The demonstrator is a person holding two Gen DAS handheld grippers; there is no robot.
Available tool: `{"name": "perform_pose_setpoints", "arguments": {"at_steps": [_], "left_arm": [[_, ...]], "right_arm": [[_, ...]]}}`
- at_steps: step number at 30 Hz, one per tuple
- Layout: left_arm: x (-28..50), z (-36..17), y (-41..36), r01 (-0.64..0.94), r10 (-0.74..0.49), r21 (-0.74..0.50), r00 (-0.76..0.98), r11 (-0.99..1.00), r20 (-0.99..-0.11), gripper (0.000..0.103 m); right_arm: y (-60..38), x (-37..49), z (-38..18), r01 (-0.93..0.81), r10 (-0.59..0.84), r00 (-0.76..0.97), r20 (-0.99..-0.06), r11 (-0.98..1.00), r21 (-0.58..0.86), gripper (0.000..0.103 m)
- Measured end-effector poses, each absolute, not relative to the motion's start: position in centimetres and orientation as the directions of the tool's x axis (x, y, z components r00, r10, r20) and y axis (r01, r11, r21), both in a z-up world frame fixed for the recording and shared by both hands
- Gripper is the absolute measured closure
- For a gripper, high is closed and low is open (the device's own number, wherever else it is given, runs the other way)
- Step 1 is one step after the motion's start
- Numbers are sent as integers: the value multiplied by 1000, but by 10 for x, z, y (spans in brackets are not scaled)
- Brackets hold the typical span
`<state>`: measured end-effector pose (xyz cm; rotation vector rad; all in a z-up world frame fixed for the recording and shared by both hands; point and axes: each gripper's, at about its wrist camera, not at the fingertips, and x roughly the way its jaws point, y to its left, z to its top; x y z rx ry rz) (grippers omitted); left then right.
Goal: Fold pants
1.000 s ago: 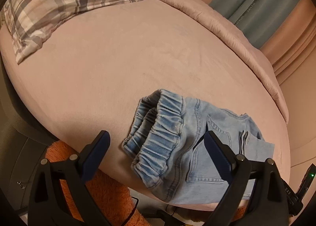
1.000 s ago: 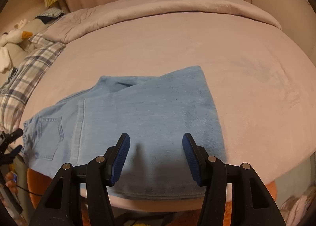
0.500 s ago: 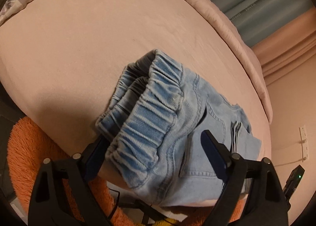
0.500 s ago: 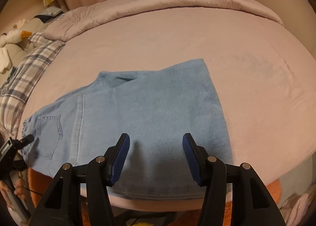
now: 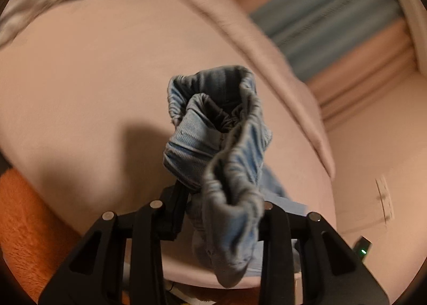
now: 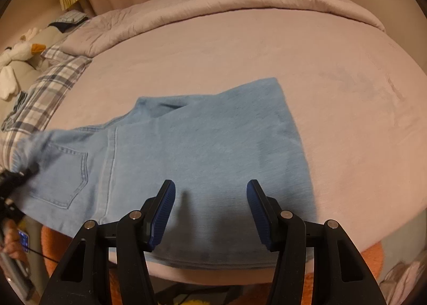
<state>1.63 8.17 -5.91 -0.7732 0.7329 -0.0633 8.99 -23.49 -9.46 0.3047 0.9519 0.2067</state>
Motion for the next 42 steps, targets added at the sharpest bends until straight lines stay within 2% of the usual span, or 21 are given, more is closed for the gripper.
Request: {"name": "perform_pose_setpoints", "arguments": {"at_steps": [6, 13, 18, 26, 31, 34, 36, 37, 38, 39, 42], "left_arm": [[29, -22, 13, -10, -402, -613, 746, 790, -531, 71], [56, -27, -52, 103, -498, -591, 662, 800, -559, 71], [75, -51, -88, 131, -536, -578, 577, 806, -616, 71], [92, -85, -116, 124, -531, -548, 489, 827, -692, 70], [103, -92, -123, 137, -530, -534, 465, 834, -709, 65], [106, -89, -123, 156, -563, -559, 446, 814, -696, 46], [102, -86, -126, 166, -592, -584, 423, 795, -686, 26], [100, -83, -128, 175, -610, -598, 415, 782, -675, 22], [96, -79, -127, 192, -636, -620, 409, 761, -654, 16], [92, -73, -124, 216, -664, -640, 401, 738, -631, 12], [83, -62, -114, 228, -650, -623, 441, 749, -620, 7]], "right_arm": [[-251, 86, -94, 5, 292, 591, -752, 931, 366, 48], [-267, 79, -100, 56, 272, 597, -755, 925, 377, 48], [-279, 74, -104, 94, 258, 594, -762, 918, 385, 48], [-292, 71, -112, 139, 252, 582, -773, 906, 400, 48], [-299, 67, -115, 158, 258, 586, -769, 893, 420, 48], [-301, 68, -114, 163, 262, 586, -767, 889, 428, 48], [-302, 68, -113, 162, 262, 589, -764, 888, 430, 46], [-304, 67, -112, 163, 260, 593, -762, 888, 430, 40], [-304, 68, -112, 168, 256, 599, -759, 886, 432, 27], [-305, 68, -110, 175, 253, 608, -752, 882, 438, 23], [-310, 66, -106, 189, 264, 634, -727, 859, 477, 23]]}}
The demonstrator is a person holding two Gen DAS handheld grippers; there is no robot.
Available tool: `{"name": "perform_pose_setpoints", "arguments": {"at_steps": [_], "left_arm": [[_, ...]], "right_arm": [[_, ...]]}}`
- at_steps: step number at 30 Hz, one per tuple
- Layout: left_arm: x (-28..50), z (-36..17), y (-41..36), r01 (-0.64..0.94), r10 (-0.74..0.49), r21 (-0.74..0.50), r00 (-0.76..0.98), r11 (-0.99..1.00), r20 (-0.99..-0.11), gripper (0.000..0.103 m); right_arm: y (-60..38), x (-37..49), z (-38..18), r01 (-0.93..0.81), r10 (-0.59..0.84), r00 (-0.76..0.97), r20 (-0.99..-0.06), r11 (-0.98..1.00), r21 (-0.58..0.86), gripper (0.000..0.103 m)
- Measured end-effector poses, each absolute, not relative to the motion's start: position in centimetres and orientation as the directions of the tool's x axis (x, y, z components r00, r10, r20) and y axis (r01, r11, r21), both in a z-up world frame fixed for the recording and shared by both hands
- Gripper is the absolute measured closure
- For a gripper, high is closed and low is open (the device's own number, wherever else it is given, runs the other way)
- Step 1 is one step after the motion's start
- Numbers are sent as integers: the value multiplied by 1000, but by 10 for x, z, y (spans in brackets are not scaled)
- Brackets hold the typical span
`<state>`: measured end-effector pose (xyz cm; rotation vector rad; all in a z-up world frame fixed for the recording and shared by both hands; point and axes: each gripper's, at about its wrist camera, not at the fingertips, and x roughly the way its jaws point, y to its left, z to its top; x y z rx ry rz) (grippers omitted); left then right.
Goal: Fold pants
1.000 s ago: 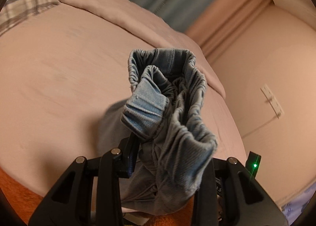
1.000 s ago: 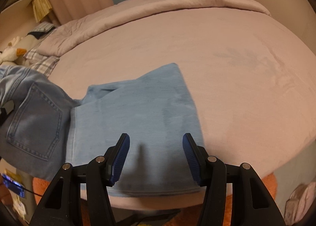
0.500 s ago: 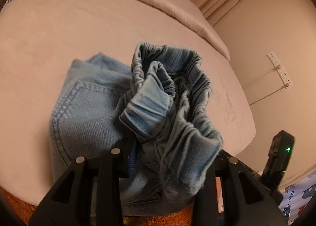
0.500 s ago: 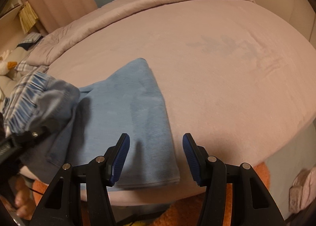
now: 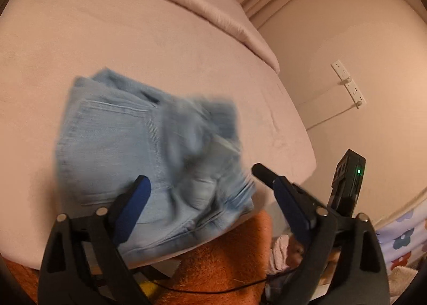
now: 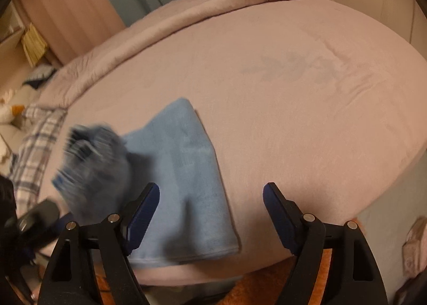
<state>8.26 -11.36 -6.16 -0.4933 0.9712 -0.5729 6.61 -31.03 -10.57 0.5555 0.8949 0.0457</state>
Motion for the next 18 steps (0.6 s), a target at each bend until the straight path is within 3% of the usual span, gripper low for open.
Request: {"name": "perform_pose_setpoints", "arguments": {"at_steps": [6, 15, 18], "left_arm": [[79, -57, -83, 116, -434, -450, 553, 886, -712, 6], [64, -74, -42, -20, -293, -370, 574, 929, -765, 6], [64, -74, -30, -37, -277, -362, 573, 931, -771, 6]], "right_arm": [[-308, 69, -96, 132, 350, 656, -669, 819, 558, 17], [-271, 99, -99, 27, 482, 588, -650, 791, 612, 13], [-271, 90, -90, -21, 529, 595, -605, 763, 646, 13]]}}
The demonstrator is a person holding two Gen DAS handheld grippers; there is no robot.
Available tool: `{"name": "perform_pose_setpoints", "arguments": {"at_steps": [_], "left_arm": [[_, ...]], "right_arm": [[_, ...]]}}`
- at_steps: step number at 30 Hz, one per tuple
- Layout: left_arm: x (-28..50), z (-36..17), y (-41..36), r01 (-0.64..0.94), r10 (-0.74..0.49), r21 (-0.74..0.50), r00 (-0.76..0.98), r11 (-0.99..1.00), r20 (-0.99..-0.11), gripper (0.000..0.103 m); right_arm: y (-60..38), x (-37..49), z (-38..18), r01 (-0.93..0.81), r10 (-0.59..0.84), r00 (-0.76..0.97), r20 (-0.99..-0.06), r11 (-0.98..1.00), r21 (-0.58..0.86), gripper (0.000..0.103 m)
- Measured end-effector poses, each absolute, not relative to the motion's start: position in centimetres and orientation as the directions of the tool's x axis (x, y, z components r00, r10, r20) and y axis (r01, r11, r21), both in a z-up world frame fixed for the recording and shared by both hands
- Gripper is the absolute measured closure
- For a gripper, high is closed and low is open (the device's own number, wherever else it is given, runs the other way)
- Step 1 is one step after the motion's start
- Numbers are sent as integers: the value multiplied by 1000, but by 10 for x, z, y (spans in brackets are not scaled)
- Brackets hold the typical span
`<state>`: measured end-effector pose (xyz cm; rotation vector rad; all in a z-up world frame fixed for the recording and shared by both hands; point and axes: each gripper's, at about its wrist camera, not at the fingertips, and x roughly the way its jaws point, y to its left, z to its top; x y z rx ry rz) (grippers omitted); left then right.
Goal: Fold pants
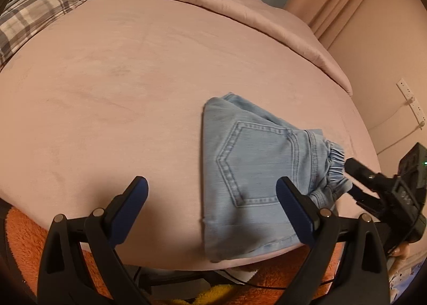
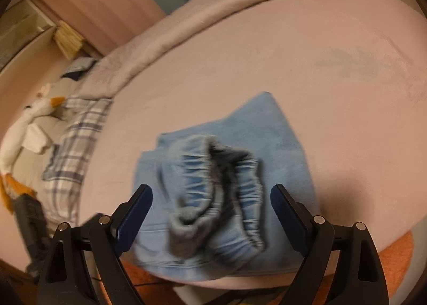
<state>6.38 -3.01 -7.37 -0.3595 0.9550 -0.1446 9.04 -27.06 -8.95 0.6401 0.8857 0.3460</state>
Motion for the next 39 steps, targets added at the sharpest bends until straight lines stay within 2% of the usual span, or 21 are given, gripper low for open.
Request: {"name": "perform_pose_setpoints", "arguments": {"at_steps": [2, 9, 12, 13, 15, 18, 20, 23, 27, 31, 33, 37, 39], "left_arm": [[65, -74, -31, -40, -277, -364, 571, 931, -772, 6], [63, -77, -32, -38, -276, -359, 568, 933, -775, 6], [62, -76, -32, -36, -275, -358, 567, 933, -776, 6], [61, -76, -33, -35, -277, -359, 567, 933, -776, 6], [61, -75, -34, -31, -282, -361, 565, 932, -775, 6], [62, -76, -37, -27, -285, -361, 562, 932, -777, 6], [63, -75, -38, -21, -285, -358, 561, 934, -777, 6], [66, -74, -40, -14, -290, -360, 566, 933, -772, 6], [77, -80, -44, 14, -351, -412, 549, 911, -758, 6], [90, -89, -51, 37, -410, -458, 514, 888, -754, 8], [98, -92, -58, 55, -420, -455, 496, 889, -760, 11], [109, -95, -69, 93, -444, -456, 468, 885, -765, 16], [115, -98, -74, 107, -456, -461, 452, 881, -767, 25]], "right_arm": [[-267, 89, -86, -46, 529, 598, -602, 772, 633, 13], [-249, 105, -118, -26, 516, 503, -693, 811, 585, 13], [-247, 106, -123, -31, 502, 512, -697, 821, 569, 14], [-247, 106, -123, -33, 502, 519, -692, 821, 571, 16], [-249, 108, -123, -33, 497, 524, -692, 824, 566, 37], [-250, 108, -119, -62, 535, 514, -671, 803, 593, 56], [-251, 103, -106, -80, 521, 539, -662, 814, 575, 62], [-254, 91, -72, -145, 512, 609, -606, 823, 550, 64], [-265, 83, -45, -145, 426, 687, -589, 875, 463, 64], [-276, 95, -64, -72, 340, 685, -645, 912, 404, 65], [-274, 102, -85, -32, 269, 658, -703, 943, 331, 73], [-272, 110, -105, -23, 295, 627, -721, 932, 361, 73], [-274, 112, -107, -21, 301, 628, -717, 929, 371, 73]]}}
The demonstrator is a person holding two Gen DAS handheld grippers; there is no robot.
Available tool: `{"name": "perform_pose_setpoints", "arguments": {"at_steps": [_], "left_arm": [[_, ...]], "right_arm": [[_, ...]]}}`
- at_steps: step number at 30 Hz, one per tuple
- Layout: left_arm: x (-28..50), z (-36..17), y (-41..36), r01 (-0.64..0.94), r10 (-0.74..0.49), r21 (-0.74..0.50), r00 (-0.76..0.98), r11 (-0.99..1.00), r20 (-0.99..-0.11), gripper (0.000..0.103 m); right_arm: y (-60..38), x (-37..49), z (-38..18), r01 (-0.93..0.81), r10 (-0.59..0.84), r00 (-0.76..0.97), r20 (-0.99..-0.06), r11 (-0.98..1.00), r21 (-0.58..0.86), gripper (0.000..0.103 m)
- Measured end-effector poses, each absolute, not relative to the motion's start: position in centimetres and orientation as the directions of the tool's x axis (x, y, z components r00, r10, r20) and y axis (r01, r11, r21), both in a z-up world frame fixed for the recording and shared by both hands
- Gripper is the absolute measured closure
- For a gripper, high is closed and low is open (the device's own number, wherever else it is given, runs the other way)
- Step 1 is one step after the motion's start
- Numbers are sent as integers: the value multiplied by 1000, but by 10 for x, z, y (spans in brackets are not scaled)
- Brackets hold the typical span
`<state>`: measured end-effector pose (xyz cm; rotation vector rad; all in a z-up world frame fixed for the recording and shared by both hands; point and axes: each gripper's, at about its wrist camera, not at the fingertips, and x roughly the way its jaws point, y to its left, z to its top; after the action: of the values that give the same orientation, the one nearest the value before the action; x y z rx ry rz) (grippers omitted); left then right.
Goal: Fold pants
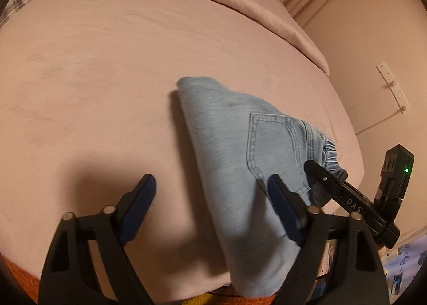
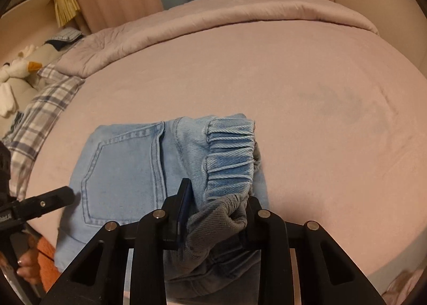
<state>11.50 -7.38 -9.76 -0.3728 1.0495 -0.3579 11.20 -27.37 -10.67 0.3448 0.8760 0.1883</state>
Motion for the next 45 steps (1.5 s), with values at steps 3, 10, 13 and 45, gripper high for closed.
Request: {"name": "perform_pose_setpoints", "arguments": {"at_steps": [3, 10, 13, 45], "left_arm": [[121, -111, -79, 102, -442, -441, 412, 892, -797, 28], [105, -127, -67, 79, -494, -505, 384, 860, -780, 27], [89, -124, -69, 97, -458, -460, 396, 883, -796, 27], [52, -107, -41, 71, -443, -470, 478, 880, -759, 26]], "right_arm": [[-277, 113, -109, -13, 313, 624, -716, 920, 392, 73], [-276, 106, -113, -18, 332, 624, -707, 911, 412, 73], [-279, 106, -115, -15, 344, 628, -698, 902, 431, 73], [-308, 83, -106, 32, 368, 617, -696, 872, 489, 17]]}}
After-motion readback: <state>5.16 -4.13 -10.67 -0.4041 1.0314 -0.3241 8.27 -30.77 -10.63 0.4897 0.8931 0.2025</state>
